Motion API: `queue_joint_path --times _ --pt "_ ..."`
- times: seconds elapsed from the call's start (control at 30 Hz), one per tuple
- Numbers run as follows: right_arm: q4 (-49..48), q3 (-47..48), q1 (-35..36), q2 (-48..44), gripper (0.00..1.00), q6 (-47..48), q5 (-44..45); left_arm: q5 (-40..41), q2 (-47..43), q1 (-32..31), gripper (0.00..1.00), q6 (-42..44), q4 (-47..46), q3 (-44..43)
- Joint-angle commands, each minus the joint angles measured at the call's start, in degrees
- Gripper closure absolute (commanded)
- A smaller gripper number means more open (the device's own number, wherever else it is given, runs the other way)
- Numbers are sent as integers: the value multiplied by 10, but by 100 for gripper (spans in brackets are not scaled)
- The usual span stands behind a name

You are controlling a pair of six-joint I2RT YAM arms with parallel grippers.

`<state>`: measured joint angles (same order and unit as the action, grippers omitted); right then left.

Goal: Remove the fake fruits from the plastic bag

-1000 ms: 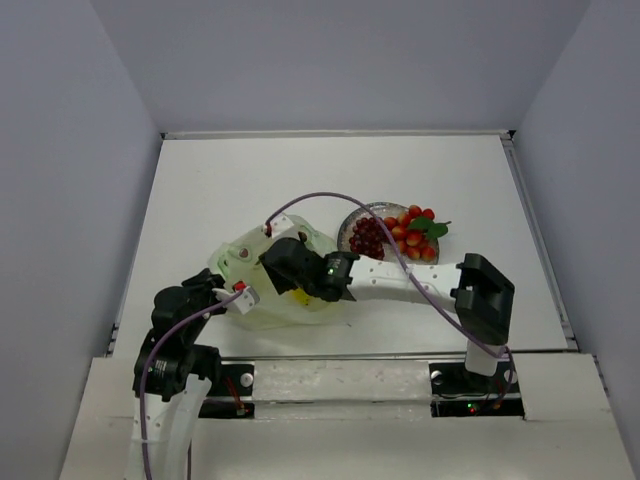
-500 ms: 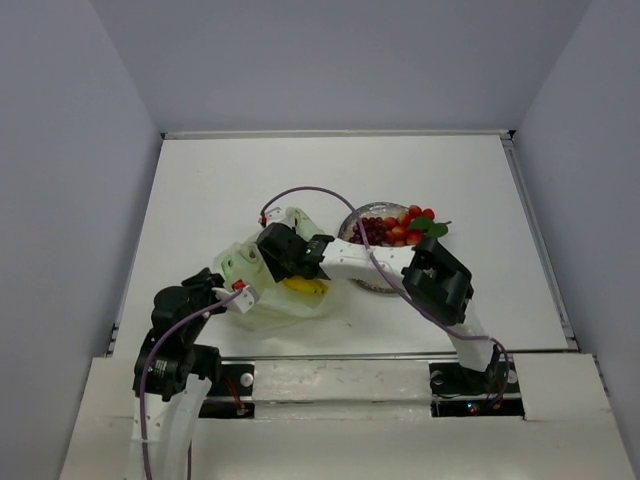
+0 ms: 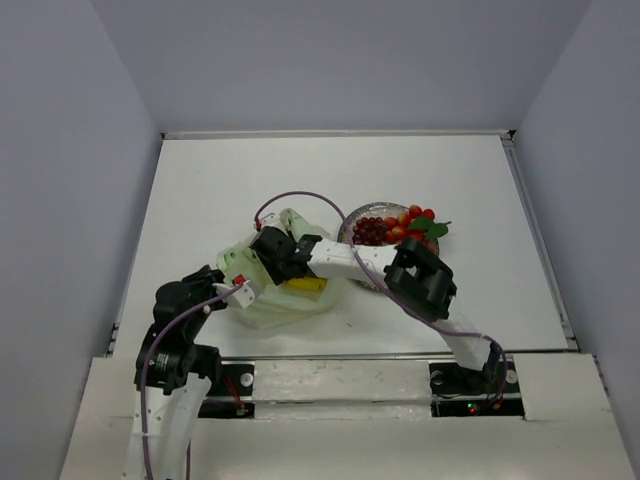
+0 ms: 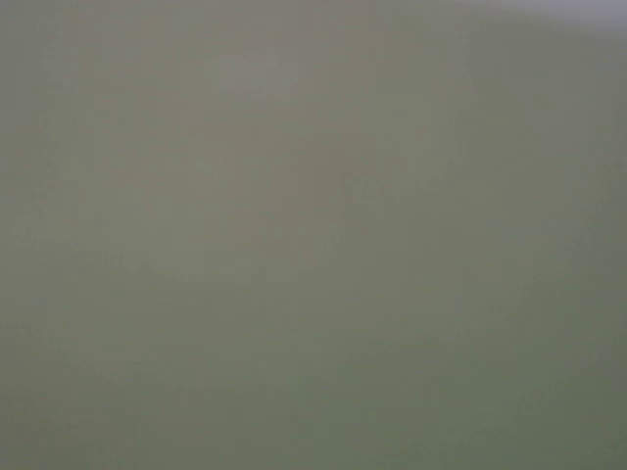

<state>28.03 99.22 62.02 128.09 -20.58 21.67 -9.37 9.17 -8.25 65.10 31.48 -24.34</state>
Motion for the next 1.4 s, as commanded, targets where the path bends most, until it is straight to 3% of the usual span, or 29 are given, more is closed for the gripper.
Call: queue_joint_path --times 0.0,0.17,0.47,0.77,0.93,1.17,1.37 --pt "60 14 4 15 86 9 0 4 15 0 59 -14 -37 -4" --pt "60 50 4 -34 99 38 -59 25 23 0 59 -24 -55 -4" --pt "15 43 -2 -189 99 86 -231 81 111 0 65 -102 -133 -22" --pt "11 89 -26 -217 99 94 -397 134 207 0 77 -184 -183 -72" --pt "0 121 -32 -238 99 75 -421 119 204 0 78 -197 -177 -78" --pt "-92 92 -167 -353 99 -38 -410 122 177 0 78 -190 -173 -57" --pt "-95 -94 -288 -447 99 -62 -389 125 178 0 78 -196 -174 -57"
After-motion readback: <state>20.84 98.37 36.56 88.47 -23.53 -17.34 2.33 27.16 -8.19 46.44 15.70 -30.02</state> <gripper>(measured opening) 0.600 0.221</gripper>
